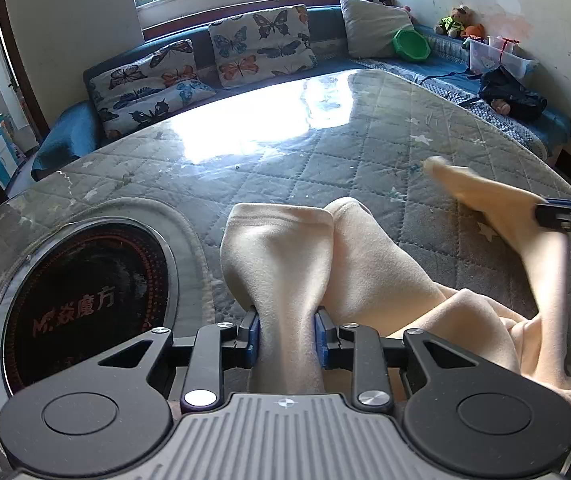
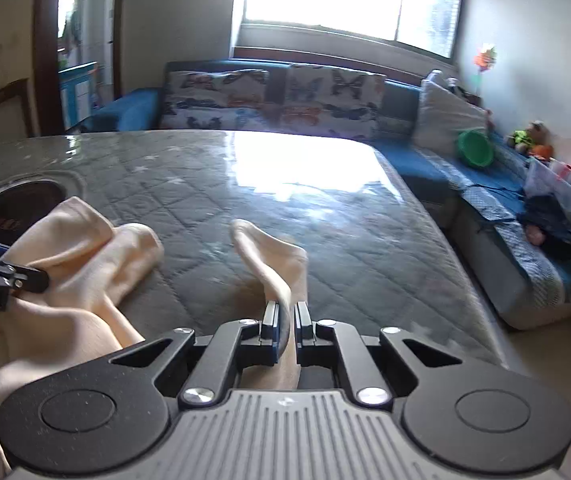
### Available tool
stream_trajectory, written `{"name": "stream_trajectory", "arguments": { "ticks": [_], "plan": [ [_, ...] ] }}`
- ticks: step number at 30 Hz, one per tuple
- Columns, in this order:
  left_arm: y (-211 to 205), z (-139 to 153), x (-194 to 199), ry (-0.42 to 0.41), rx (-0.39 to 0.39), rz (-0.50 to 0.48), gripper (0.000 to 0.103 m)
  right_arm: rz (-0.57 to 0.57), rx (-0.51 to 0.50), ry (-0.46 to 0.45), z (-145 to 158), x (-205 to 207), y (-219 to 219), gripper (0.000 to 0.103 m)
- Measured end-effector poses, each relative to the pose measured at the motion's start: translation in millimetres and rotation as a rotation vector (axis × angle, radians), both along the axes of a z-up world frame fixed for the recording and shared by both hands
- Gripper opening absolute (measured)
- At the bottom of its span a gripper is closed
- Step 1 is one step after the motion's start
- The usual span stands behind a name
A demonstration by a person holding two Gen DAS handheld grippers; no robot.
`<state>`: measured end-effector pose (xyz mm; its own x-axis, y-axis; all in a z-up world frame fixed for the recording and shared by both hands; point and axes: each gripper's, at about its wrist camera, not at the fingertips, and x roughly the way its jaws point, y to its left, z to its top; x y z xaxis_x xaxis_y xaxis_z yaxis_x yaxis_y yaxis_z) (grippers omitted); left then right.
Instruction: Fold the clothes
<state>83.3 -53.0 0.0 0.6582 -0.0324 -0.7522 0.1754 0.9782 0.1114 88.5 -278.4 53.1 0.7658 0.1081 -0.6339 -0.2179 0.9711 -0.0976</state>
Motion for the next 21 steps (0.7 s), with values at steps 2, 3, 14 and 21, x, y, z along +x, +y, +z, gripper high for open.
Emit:
{"name": "stream_trajectory", "arguments": {
  "ticks": [2,3,14,21],
  "plan": [
    [0,1,-1,-0.002,0.000,0.002,0.030,-0.032,-0.007,-0.011,2,-8,-13,0.007],
    [1,1,-2,-0.003,0.001,0.002,0.030,-0.042,-0.009,-0.013,2,-11,-18,0.007],
    [8,5,-5,-0.021,-0.002,0.033,0.023,-0.174,0.004,-0.014,-1,-49,-63,0.007],
    [25,7,-8,-0.020,-0.042,0.062,0.015,-0.113,0.075,-0.036,9,-39,-48,0.011]
  ]
}}
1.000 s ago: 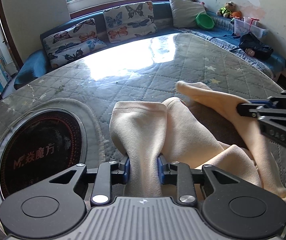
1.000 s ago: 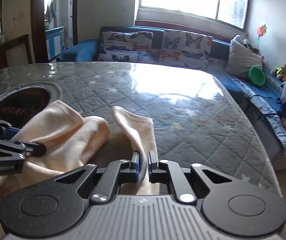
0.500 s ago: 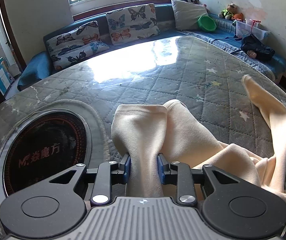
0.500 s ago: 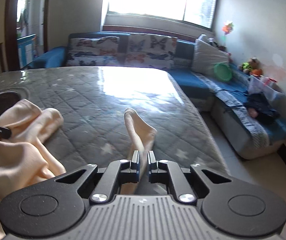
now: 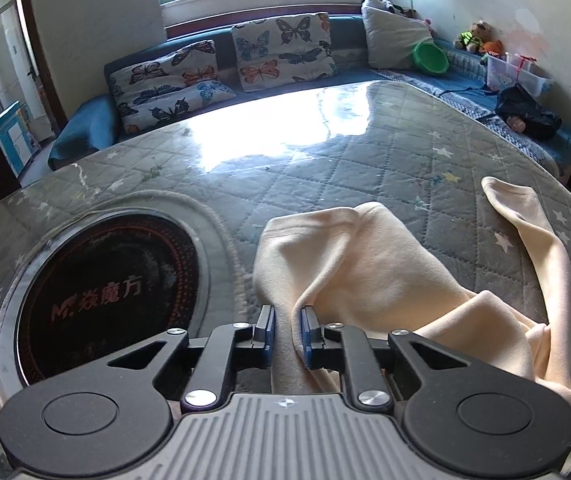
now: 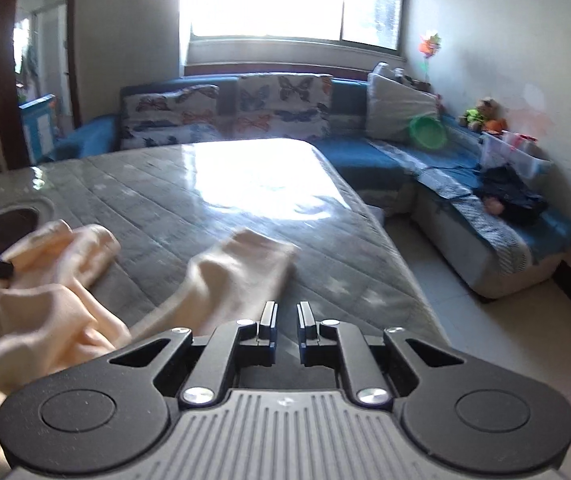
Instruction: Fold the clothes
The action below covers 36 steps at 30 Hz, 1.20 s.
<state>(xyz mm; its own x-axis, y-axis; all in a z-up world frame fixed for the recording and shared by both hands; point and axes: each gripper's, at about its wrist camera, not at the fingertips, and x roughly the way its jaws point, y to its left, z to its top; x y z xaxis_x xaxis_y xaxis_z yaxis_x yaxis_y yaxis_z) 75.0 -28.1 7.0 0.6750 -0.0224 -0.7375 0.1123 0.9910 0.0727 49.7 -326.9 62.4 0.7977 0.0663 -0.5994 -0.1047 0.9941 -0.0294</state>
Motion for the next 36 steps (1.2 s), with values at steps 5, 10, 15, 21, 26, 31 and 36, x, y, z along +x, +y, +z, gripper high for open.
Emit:
{"name": "stream_trajectory", "arguments": {
  "ticks": [5,10,15,21,26,31,36],
  "plan": [
    [8,5,0,0.004,-0.040,-0.008,0.017,0.074,0.021,0.005,0,27,27,0.029],
    [10,4,3,0.005,-0.032,-0.013,0.018,0.114,-0.002,0.059,-13,65,55,0.037],
    [11,-1,7,0.018,-0.029,-0.014,0.018,0.116,-0.048,0.121,-32,89,74,0.038],
    [11,-7,11,0.030,-0.028,-0.010,0.019,0.107,-0.124,0.143,-44,91,86,0.038],
    [11,-9,12,0.033,-0.024,-0.007,0.019,0.105,-0.178,0.146,-42,92,91,0.036],
    [11,-9,12,0.036,-0.019,-0.003,0.019,0.105,-0.268,0.154,-41,93,97,0.028],
    [10,-9,12,0.039,-0.016,0.001,0.019,0.103,-0.352,0.166,-42,94,106,0.024]
  ]
}}
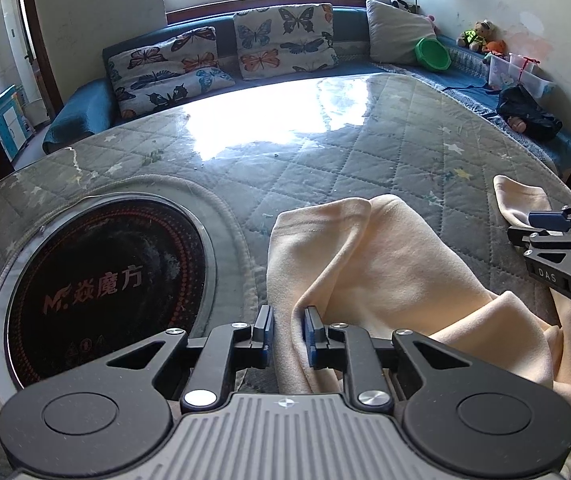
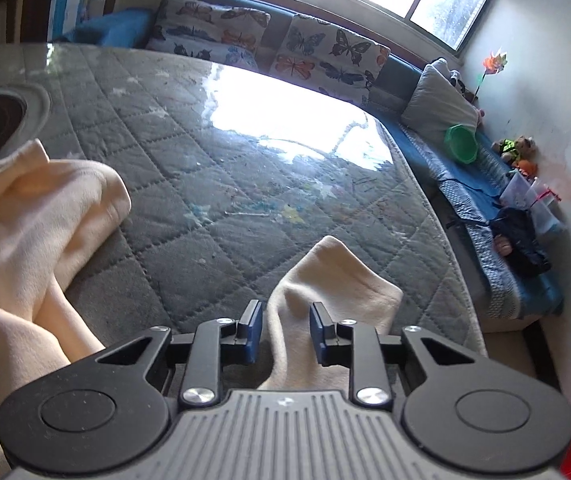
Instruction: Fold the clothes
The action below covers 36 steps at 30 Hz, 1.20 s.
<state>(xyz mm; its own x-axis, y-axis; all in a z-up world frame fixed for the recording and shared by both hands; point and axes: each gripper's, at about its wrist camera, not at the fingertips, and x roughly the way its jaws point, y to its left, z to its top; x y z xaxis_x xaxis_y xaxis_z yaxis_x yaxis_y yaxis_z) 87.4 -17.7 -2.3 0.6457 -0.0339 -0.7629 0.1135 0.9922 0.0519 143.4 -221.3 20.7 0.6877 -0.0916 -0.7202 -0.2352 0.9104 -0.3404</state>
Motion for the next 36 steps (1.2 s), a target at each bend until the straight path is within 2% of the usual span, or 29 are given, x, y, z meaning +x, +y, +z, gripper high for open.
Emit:
{"name": "stream_trajectory", "arguments": {
  "ticks": [8,12,18,25,32,34,36],
  "plan": [
    [0,-1,3,0.007,0.002,0.005,0.019,0.009,-0.009,0.009,-2,1,-3,0.011],
    [2,0,2,0.004,-0.005,0.010,0.016,-0.002,0.022,-0.038,3,-7,-12,0.004],
    [17,7,-6,-0.012,-0.032,0.038,0.015,-0.044,0.012,-0.149,17,-37,-41,0.003],
    [42,17,-22,-0.052,-0.048,0.089,0.009,-0.144,-0.027,-0.219,34,-81,-90,0.003],
    [89,28,-66,-0.111,-0.022,0.220,0.003,-0.273,0.037,-0.179,22,-130,-133,0.003],
    [106,26,-82,-0.111,-0.003,0.278,0.003,-0.303,0.059,-0.160,16,-145,-142,0.003],
    [123,26,-94,-0.098,-0.026,0.312,0.003,-0.336,0.091,-0.138,12,-156,-151,0.003]
  ]
}}
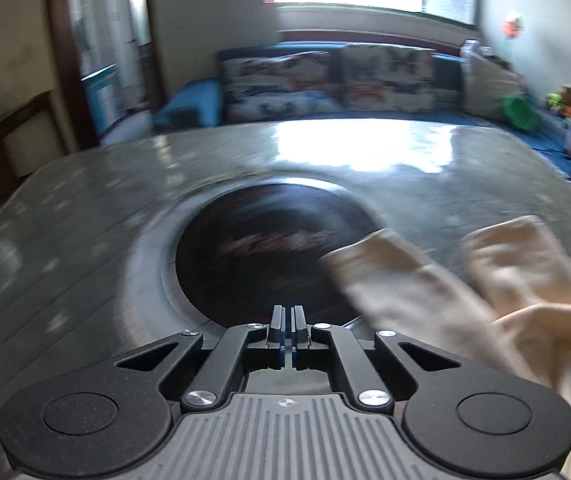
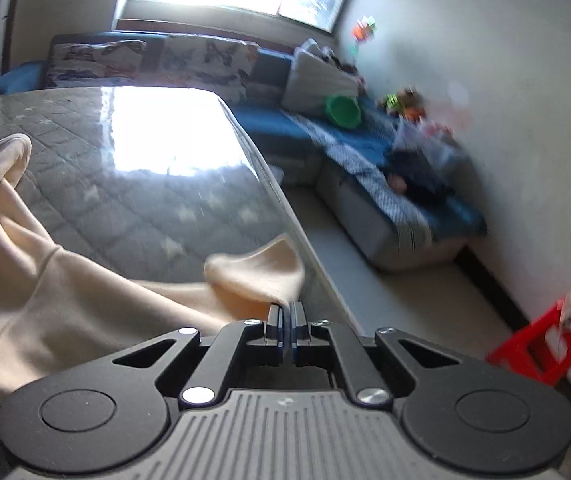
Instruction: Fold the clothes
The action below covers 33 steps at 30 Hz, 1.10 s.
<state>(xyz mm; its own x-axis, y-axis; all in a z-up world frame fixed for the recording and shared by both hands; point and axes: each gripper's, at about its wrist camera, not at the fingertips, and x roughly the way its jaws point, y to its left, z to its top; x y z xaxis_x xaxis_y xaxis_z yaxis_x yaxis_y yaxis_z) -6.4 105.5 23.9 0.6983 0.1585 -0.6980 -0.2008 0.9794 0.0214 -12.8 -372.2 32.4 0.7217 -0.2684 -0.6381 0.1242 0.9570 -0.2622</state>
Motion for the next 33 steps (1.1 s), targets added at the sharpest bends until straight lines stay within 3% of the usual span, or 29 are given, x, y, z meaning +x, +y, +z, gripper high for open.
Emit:
{"name": "stream_trajectory", "arguments": {
  "ticks": [2,6,8,10,16,23,28,33],
  "plan": [
    [10,1,-5,0.014,-0.055,-0.014,0.003,-0.017,0.041,0.011,-2,-6,-7,0.005],
    [3,3,0,0.011,-0.071,-0.066,0.010,-0.046,0.046,-0.022,8,-16,-13,0.019],
    [-10,3,9,-0.001,-0.068,-0.105,0.031,-0.025,0.040,-0.060,18,-16,-7,0.020],
    [-23,-1,22,-0.006,-0.050,-0.132,0.046,0.008,0.039,-0.092,28,-15,1,0.023],
    [-44,-23,70,0.017,-0.011,-0.141,0.047,0.154,0.087,-0.084,33,3,34,0.032],
    [-43,-39,97,0.037,0.007,-0.116,0.043,0.297,0.187,-0.026,24,23,68,0.037],
    [-42,-46,99,0.031,0.008,-0.127,0.008,0.370,0.258,0.018,21,40,82,0.038],
    [-34,-41,89,-0.006,0.008,-0.085,0.003,0.400,0.300,0.040,20,59,89,0.038]
  ]
}}
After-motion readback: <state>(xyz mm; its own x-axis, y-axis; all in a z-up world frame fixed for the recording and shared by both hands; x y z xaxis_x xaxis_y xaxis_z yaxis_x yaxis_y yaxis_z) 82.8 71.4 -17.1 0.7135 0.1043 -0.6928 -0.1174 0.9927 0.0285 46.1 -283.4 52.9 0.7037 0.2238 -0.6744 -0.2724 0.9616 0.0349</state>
